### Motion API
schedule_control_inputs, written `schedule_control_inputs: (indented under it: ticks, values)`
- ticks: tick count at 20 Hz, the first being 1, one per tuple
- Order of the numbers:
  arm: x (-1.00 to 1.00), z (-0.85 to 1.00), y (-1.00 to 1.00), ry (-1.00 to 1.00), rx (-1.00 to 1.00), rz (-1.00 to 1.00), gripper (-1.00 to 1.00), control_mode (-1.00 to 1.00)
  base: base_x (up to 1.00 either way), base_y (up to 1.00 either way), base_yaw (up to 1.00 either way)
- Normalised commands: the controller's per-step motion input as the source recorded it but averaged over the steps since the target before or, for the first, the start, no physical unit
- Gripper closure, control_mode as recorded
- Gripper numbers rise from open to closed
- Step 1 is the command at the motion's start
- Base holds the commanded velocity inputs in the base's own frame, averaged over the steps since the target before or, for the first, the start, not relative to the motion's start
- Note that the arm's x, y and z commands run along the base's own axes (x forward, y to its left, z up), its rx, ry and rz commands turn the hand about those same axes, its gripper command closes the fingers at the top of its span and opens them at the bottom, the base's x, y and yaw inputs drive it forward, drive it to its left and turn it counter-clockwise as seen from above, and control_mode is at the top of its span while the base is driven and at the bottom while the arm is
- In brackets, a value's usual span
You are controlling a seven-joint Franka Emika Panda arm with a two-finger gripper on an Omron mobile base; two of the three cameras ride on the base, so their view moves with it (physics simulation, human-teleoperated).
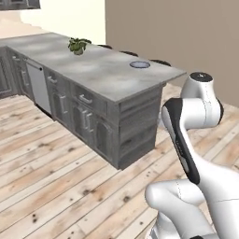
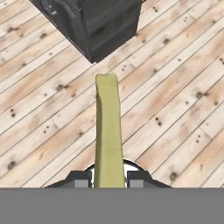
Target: Retrieve the butter from the fridge and place it on a plate on the dining table. Then retrieve the butter knife by the fridge and place it near the plate.
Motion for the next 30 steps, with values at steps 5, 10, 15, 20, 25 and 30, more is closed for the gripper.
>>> schedule_control_inputs:
  ticks: [5, 10, 15, 20, 25, 30]
  values:
    - [0.0, 0.0, 0.0, 0.0, 0.0, 0.0, 1.0, 1.0, 0.4, -1.0, 0.03]
    - [0.0, 0.0, 0.0, 0.0, 0.0, 0.0, 1.0, 1.0, 0.65, -1.0, 0.13]
    - [0.0, 0.0, 0.0, 0.0, 0.0, 0.0, 1.0, 1.0, 0.8, -1.0, 0.19]
    - [0.0, 0.0, 0.0, 0.0, 0.0, 0.0, 1.0, 1.0, 0.97, -1.0, 0.31]
    - [0.0, 0.0, 0.0, 0.0, 0.0, 0.0, 1.0, 1.0, 0.9, -1.0, 0.4]
    - [0.0, 0.0, 0.0, 0.0, 0.0, 0.0, 1.0, 1.0, 0.85, -1.0, 0.41]
